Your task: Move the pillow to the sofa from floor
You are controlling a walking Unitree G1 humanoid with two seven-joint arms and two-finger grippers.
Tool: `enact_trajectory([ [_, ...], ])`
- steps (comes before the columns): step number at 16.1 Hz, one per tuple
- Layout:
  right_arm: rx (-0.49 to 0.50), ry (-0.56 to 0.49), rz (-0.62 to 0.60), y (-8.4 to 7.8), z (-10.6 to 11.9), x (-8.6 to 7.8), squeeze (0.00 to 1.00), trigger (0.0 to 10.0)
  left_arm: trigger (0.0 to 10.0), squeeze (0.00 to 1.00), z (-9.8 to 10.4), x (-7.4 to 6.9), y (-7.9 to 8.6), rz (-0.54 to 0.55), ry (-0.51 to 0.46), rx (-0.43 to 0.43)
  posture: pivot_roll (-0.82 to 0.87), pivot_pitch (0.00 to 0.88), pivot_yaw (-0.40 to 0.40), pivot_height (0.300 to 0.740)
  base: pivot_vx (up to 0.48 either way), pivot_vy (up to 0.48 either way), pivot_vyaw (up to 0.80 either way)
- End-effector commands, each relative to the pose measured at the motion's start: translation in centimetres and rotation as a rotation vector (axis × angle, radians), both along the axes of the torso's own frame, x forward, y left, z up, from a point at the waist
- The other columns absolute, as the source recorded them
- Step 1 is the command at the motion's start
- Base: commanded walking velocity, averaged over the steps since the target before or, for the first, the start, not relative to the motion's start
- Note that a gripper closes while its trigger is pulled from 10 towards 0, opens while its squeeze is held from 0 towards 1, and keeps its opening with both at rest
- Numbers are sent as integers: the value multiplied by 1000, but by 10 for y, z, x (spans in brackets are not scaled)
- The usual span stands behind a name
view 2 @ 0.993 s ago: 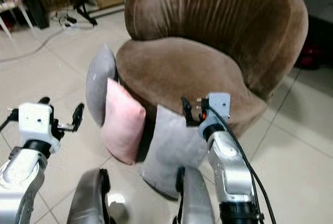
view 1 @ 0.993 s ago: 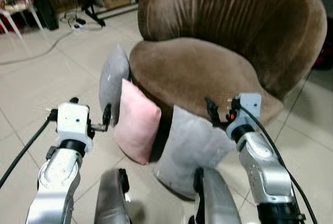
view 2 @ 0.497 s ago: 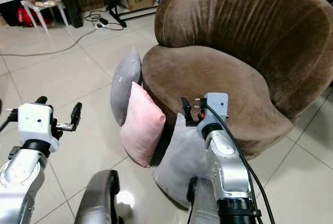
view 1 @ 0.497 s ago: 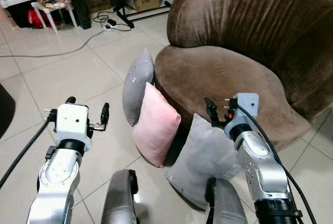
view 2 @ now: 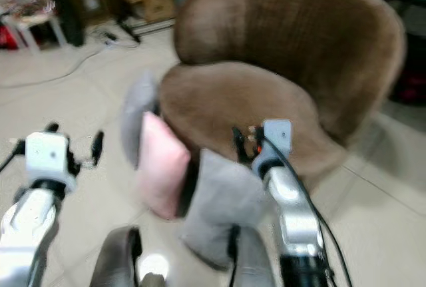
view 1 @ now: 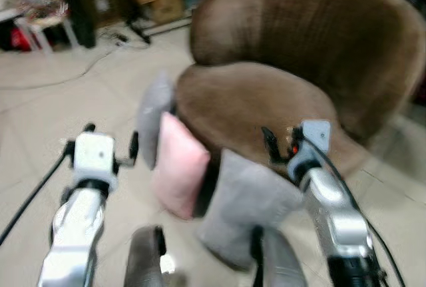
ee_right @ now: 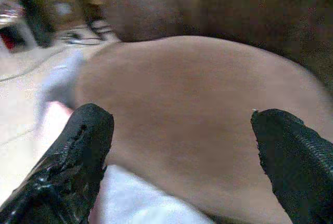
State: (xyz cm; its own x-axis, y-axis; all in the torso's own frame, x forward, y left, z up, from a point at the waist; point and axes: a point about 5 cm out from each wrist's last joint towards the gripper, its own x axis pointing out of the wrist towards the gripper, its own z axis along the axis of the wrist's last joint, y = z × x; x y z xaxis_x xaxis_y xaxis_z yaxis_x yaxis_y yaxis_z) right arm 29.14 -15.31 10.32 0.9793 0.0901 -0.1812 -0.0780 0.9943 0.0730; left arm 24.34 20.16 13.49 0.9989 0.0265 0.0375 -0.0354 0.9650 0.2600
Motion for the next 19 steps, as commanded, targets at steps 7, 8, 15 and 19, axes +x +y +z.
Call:
enact_trajectory([
  [7, -34, 6, 11, -2, -1, 2, 0, 10000, 10000, 0, 0, -3, 3, 9, -6, 20, -45, 0, -26, 560, 0, -453, 0],
  [8, -49, 0, 43, -2, 0, 3, 0, 10000, 10000, 0, -2, -2, 3, 5, 4, -15, -45, 0, -26, 560, 0, 0, 0],
  [15, -19, 4, 155, 7, 0, -3, 0, 10000, 10000, 0, 1, -6, 1, -29, -22, -75, -41, 0, -34, 560, 140, 0, 800],
  [19, -13, 8, 169, 9, -1, -3, 0, 10000, 10000, 0, 0, -7, 1, -33, -20, -81, -37, 0, -40, 560, 353, 0, 800],
])
